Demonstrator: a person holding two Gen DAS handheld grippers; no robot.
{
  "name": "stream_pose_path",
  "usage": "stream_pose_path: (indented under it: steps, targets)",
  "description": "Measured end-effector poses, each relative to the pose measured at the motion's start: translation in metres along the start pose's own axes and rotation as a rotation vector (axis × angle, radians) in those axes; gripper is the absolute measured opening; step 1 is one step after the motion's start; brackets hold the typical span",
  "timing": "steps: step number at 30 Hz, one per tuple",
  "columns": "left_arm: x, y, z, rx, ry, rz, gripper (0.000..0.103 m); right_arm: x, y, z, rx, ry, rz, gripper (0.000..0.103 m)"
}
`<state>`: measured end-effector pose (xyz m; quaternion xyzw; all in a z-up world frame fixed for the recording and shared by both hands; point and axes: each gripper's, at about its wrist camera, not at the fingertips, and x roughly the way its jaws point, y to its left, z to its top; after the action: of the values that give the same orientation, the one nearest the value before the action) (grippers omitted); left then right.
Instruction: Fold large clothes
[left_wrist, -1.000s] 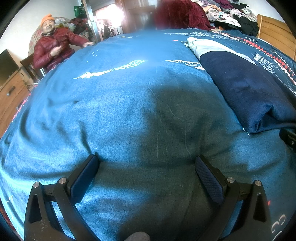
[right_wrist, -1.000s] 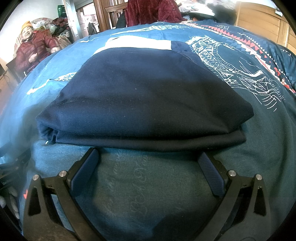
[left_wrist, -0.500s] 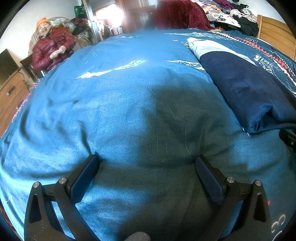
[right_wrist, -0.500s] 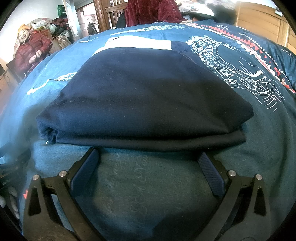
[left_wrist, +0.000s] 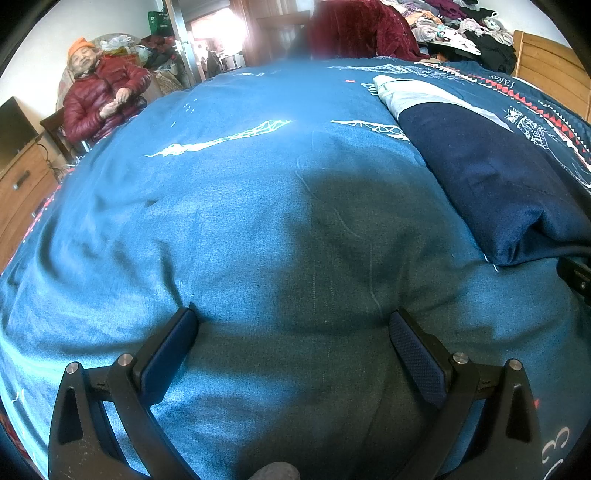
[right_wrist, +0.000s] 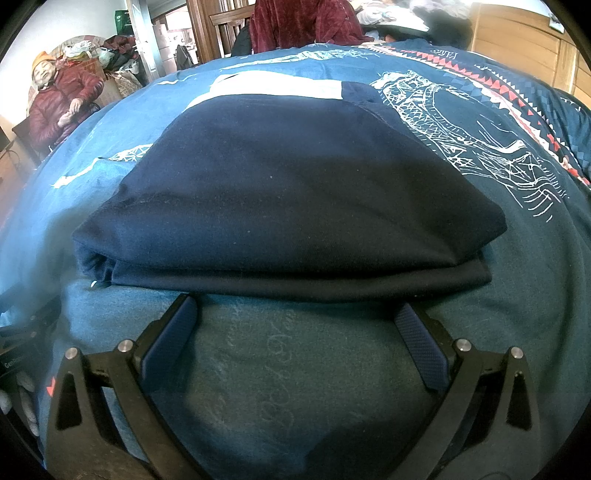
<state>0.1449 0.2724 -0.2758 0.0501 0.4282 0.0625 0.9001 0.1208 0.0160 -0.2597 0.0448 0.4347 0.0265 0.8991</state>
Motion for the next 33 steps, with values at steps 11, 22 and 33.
stream_pose_path:
  steps: [11, 22, 33]
  targets:
    - [0.0024, -0.0025, 0.0035, -0.01, 0.007, -0.014, 0.103, 0.0001, 0.0001, 0.0, 0.0, 0.0, 0.0, 0.103]
    - [-0.0007, -0.0013, -0.0004, -0.009, 0.004, -0.025, 0.103, 0.0002, -0.0005, -0.0001, 0.001, -0.003, 0.001, 0.103]
    - [-0.0012, -0.0004, -0.0013, -0.002, 0.019, -0.026, 0.103, 0.0039, -0.0003, 0.0031, -0.004, 0.01, 0.002, 0.103]
